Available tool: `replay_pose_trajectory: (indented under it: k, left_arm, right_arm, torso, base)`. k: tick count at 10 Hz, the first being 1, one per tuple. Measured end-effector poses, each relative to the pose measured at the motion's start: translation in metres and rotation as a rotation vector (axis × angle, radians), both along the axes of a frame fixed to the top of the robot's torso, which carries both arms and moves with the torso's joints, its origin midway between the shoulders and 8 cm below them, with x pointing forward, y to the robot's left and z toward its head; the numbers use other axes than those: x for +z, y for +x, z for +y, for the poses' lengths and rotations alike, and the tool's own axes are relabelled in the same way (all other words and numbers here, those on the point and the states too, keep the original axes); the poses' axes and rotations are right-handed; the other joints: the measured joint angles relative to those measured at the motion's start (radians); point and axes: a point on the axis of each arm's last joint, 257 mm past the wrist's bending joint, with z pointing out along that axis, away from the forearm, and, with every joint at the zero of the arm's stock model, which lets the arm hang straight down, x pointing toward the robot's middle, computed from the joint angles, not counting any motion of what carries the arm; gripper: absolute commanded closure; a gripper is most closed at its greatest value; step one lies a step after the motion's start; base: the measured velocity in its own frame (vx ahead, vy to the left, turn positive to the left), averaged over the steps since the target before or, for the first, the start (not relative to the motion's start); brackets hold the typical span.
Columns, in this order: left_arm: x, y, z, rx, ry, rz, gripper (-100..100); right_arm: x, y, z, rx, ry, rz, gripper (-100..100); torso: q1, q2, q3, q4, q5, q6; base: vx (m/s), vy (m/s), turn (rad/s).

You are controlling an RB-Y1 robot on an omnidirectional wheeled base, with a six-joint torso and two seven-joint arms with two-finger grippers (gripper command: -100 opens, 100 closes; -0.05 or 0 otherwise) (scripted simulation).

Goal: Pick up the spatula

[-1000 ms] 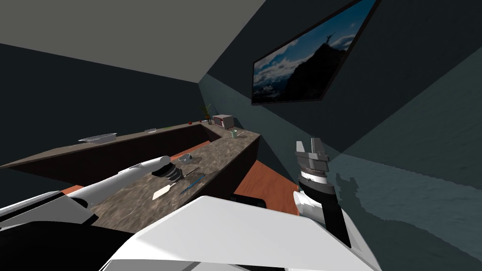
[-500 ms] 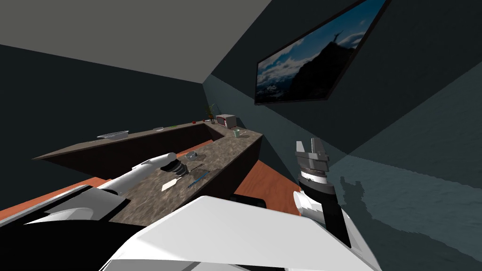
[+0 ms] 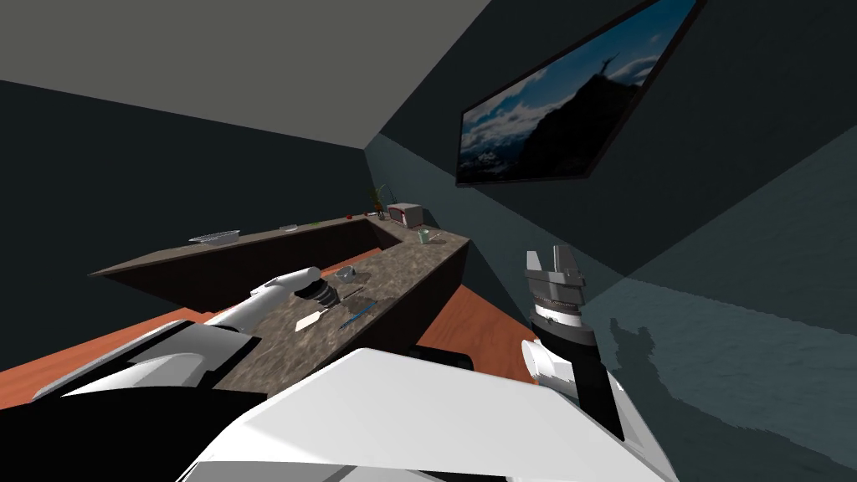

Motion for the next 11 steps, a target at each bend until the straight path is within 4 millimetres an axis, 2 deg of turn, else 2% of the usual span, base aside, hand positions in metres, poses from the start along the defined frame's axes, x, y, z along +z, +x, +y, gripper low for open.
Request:
replay_pose_trajectory:
  k: [2,4,6,8,10,11]
  left_arm:
    - [0.001,0.020,-0.013,0.005,-0.024,-0.020,100]
    - [0.002,0.026,-0.011,-0.009,0.005,-0.014,100]
    - [-0.004,0.041,-0.025,-0.007,-0.025,-0.020,100]
    - [0.000,0.050,-0.025,-0.021,0.003,-0.015,100]
    - [-0.004,0.064,-0.044,-0.023,-0.031,-0.012,100]
    - [0.000,0.071,-0.046,-0.032,-0.022,-0.011,100]
  right_arm:
    - [0.000,0.000,0.000,0.000,0.000,0.000,0]
    - [0.000,0.000,0.000,0.000,0.000,0.000,0]
    - [0.000,0.000,0.000,0.000,0.000,0.000,0]
    - [0.000,0.000,0.000,0.000,0.000,0.000,0]
    - [0.000,0.000,0.000,0.000,0.000,0.000,0]
    - [0.000,0.000,0.000,0.000,0.000,0.000,0]
  torso:
    - [0.001,0.002,0.001,0.001,0.000,0.000]
    - [0.000,0.000,0.000,0.000,0.000,0.000]
    - [0.002,0.002,0.001,0.000,0.001,-0.001]
    - [0.000,0.000,0.000,0.000,0.001,0.000]
    - [0.001,0.002,0.000,-0.001,0.002,0.000]
    - [0.001,0.001,0.000,-0.001,0.002,0.001]
  base:
    - [-0.037,0.024,0.036]
    - [-0.017,0.017,0.067]
    - [-0.037,0.024,0.058]
    - [-0.017,0.015,0.065]
    - [-0.030,0.028,0.052]
    - [-0.009,0.006,-0.024]
